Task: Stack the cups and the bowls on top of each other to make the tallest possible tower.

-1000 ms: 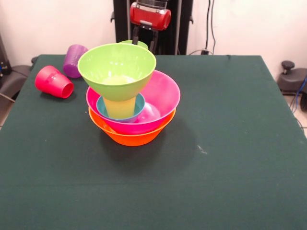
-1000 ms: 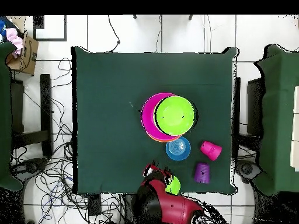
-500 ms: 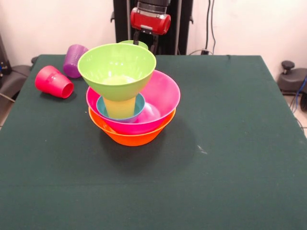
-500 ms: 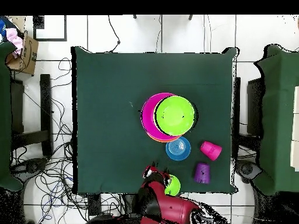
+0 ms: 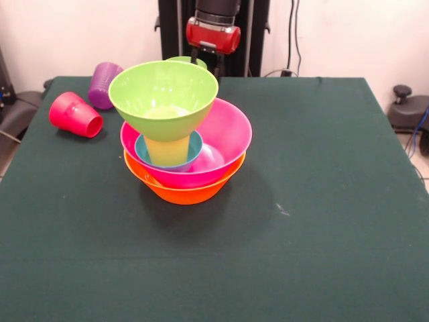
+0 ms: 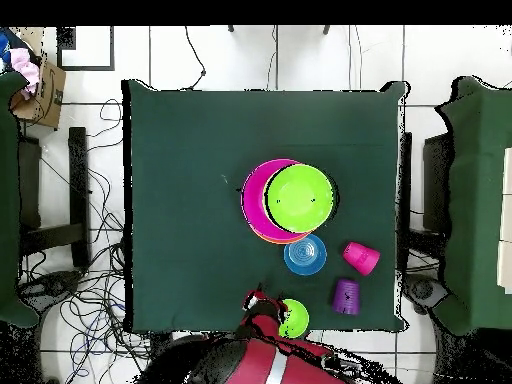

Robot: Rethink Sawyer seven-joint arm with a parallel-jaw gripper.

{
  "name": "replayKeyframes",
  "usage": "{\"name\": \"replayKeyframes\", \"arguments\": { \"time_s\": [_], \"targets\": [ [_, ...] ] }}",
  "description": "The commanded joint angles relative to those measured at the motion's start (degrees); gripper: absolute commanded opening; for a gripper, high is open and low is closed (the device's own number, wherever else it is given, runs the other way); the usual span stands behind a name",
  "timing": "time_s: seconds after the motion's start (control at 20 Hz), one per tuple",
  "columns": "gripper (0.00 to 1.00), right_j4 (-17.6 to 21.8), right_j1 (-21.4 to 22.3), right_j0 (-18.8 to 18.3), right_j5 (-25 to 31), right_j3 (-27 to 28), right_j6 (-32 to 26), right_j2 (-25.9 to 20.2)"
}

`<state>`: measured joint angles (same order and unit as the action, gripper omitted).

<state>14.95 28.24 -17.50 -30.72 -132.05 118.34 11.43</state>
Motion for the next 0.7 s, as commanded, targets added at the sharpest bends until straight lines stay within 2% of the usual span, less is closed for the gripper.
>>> {"name": "replayKeyframes", "arguments": {
  "time_s": [0.05, 0.65, 0.7],
  "targets": [
    [1.00, 0.96, -4.67, 0.75, -3.82, 4.60, 8.16, -2.85],
    [1.00, 0.75, -4.88, 0.80, -3.78, 4.65, 7.67, -2.59],
    [0.00, 0.72, -4.88, 0.87, -3.79, 4.62, 7.72, -2.61]
  ]
}}
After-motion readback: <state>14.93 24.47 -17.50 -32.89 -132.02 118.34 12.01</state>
